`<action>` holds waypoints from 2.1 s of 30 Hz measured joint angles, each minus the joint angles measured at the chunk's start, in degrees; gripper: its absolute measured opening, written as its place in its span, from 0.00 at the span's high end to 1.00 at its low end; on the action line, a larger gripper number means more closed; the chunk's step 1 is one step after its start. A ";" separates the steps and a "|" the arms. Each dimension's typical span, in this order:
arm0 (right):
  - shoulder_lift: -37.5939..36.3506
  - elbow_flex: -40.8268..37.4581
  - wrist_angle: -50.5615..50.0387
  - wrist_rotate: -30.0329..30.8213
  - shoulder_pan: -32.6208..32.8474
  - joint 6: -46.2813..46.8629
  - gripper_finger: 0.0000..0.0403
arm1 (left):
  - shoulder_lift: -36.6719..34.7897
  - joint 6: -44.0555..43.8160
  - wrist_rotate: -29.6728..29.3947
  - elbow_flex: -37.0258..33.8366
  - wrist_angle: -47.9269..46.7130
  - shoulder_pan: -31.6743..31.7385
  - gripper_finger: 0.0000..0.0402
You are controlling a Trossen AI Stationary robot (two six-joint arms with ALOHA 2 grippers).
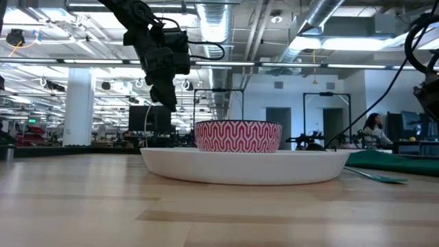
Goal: Set table place
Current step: Put the blue spoon into the blue bowl
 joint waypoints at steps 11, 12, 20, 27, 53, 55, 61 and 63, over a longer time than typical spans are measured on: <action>-0.04 0.00 0.44 -0.06 0.01 -5.95 0.62 | 0.00 -0.13 -0.02 0.00 -0.12 -0.01 0.57; -0.04 0.00 0.44 -0.06 0.01 -5.42 0.62 | 0.00 -0.13 -0.02 0.00 -0.12 0.00 0.57; -0.04 0.00 0.53 -0.38 0.01 -2.95 0.62 | 0.00 -0.18 -0.04 0.00 -0.14 -0.01 0.57; -0.04 0.00 2.38 -2.05 0.01 -2.29 0.69 | 0.00 -0.20 -0.07 0.00 -0.16 -0.02 0.57; -0.04 0.00 1.60 0.59 -0.02 -1.85 0.76 | 0.00 -1.22 -0.09 0.00 -0.32 -0.02 0.57; -0.04 0.00 1.58 1.37 -0.02 -1.87 0.76 | 0.00 -1.25 -0.09 0.00 -0.33 0.00 0.57; 4.50 0.01 5.63 -0.08 -0.10 -1.86 0.76 | 0.00 -1.28 -0.07 0.00 -0.36 -0.01 0.57; 6.52 0.13 7.79 -0.37 -0.10 -1.81 0.76 | 0.00 -1.29 -0.09 0.00 -0.37 0.00 0.57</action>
